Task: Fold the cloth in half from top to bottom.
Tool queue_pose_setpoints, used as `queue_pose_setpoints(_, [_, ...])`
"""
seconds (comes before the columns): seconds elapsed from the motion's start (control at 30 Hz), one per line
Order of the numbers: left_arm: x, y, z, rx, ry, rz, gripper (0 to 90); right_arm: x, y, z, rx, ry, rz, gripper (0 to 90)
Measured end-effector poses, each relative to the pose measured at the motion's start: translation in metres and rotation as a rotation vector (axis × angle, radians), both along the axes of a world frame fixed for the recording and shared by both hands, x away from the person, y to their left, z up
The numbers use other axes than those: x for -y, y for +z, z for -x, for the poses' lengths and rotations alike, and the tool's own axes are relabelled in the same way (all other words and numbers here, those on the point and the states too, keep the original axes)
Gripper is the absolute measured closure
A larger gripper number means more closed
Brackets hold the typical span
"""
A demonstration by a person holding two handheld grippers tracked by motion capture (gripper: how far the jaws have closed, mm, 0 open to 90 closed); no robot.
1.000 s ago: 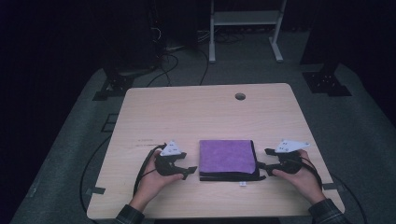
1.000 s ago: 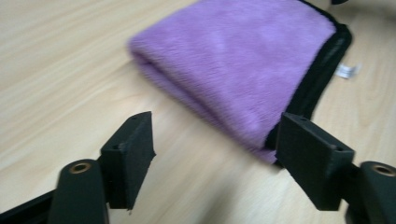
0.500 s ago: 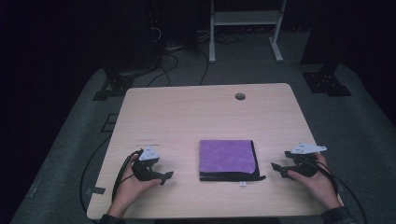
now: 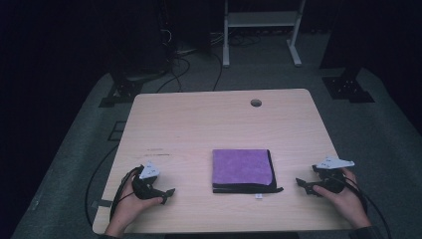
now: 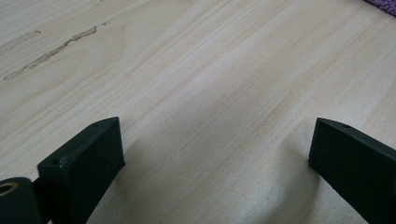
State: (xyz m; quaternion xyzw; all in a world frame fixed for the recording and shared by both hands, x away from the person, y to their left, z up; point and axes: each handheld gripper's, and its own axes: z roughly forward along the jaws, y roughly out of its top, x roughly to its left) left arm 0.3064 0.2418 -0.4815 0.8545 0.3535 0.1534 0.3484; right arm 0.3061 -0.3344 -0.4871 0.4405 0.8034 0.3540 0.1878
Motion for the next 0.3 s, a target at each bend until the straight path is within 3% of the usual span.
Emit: queue_pose_setpoints(0.3, [-0.0009, -0.0021, -0.0002, 0.009, -0.006, 0.01, 0.0, 0.0001, -0.0001, 0.0, 0.0, 0.002, 0.001, 12.4])
